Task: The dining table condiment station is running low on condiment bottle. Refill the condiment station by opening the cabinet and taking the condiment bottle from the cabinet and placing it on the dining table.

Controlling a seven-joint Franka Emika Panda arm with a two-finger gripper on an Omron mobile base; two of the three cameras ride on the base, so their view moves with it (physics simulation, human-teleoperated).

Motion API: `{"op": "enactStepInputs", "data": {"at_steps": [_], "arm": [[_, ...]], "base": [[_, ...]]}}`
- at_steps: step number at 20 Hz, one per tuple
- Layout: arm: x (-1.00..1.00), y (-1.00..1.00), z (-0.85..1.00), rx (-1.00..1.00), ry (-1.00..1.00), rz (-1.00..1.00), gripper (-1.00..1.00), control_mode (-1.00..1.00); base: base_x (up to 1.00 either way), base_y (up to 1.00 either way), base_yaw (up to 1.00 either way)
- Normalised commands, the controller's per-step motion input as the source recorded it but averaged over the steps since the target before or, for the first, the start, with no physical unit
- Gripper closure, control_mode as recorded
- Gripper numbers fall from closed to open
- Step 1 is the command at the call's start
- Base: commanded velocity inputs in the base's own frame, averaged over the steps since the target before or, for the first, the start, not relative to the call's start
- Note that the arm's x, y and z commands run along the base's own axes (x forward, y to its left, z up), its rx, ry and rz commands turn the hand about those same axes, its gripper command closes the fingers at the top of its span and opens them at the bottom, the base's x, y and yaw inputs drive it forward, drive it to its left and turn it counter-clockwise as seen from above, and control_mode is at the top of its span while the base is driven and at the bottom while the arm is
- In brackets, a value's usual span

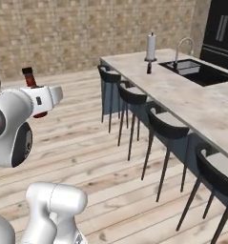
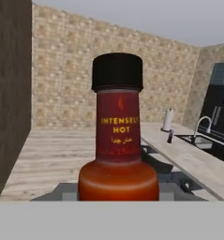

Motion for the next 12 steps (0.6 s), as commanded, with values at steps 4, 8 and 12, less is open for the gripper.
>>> {"op": "enactStepInputs", "data": {"at_steps": [4,8,12], "arm": [[0.00,0.00,0.00,0.00,0.00,0.00,1.00,1.00],[0.00,0.00,0.00,0.00,0.00,0.00,1.00,1.00],[0.00,0.00,0.00,0.00,0.00,0.00,1.00,1.00]], "base": [[1.00,1.00,-0.47],[1.00,1.00,-0.47],[1.00,1.00,-0.46]]}}
